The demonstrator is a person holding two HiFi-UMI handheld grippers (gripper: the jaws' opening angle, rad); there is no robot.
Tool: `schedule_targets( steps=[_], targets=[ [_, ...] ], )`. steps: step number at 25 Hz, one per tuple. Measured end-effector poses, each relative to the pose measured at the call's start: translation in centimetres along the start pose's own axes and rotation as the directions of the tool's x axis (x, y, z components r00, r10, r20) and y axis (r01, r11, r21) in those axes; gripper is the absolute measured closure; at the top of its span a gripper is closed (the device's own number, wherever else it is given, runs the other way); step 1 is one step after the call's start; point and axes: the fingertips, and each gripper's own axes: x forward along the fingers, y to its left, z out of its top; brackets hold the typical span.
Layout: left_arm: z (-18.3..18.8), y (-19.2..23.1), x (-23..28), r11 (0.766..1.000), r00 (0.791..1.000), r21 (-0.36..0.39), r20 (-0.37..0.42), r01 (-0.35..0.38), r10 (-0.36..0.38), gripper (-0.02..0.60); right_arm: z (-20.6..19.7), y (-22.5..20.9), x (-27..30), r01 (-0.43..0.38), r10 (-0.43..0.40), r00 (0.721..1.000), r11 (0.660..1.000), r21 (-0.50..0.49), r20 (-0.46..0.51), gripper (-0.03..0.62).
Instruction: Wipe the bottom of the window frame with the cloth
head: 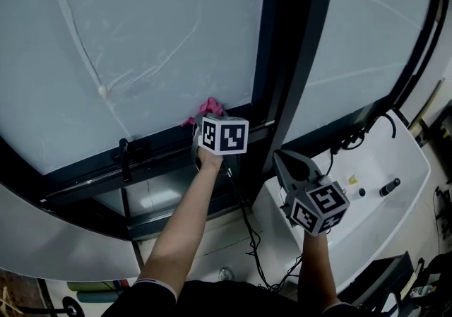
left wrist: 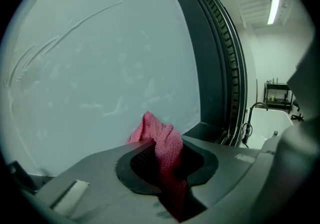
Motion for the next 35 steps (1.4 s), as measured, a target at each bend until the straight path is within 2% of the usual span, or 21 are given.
schedule_targets(
  steps=[8,17,21,24,27,30,35],
  targets=[
    [2.1,-6.3,2.1,0.992,0.992,-0.021,0.014,0.128,-0.128,0.492,-0.7,-3.3,-2.5,0.088,-0.088,0.996,0.996,0.011,-0.011,0.592],
    [3.2,-9.6,3.5,0.98,0.981,-0.042,0.014,0.192,-0.192,0.492,-1.6,-5.4,-4.6,0.158,-0.157,0.987,0.987,0.026,-0.031,0.592],
    [3.4,-9.7,3.8,0.979,0.981,-0.061,0.011,0.196,-0.196,0.495,-2.0,-6.1,-5.4,0.187,-0.185,0.982,0.982,0.036,-0.036,0.592],
    [3.4,-9.9,3.7,0.974,0.975,-0.048,0.011,0.222,-0.222,0.495,-1.9,-5.6,-5.5,0.187,-0.186,0.982,0.982,0.04,-0.032,0.592],
    [3.4,-9.4,1.7,0.958,0.959,-0.054,0.056,0.281,-0.278,0.495,-1.5,-4.6,-5.4,0.174,-0.173,0.985,0.984,0.035,-0.023,0.592],
    [3.6,-8.2,-2.5,0.945,0.938,-0.037,0.146,0.324,-0.316,0.496,-1.0,-3.4,-4.8,0.149,-0.149,0.989,0.989,0.021,-0.011,0.592],
    [2.8,-3.5,-11.6,0.926,0.887,0.003,0.286,0.377,-0.362,0.495,0.3,0.6,-2.8,0.079,-0.079,0.996,0.997,0.004,0.031,0.592]
  ],
)
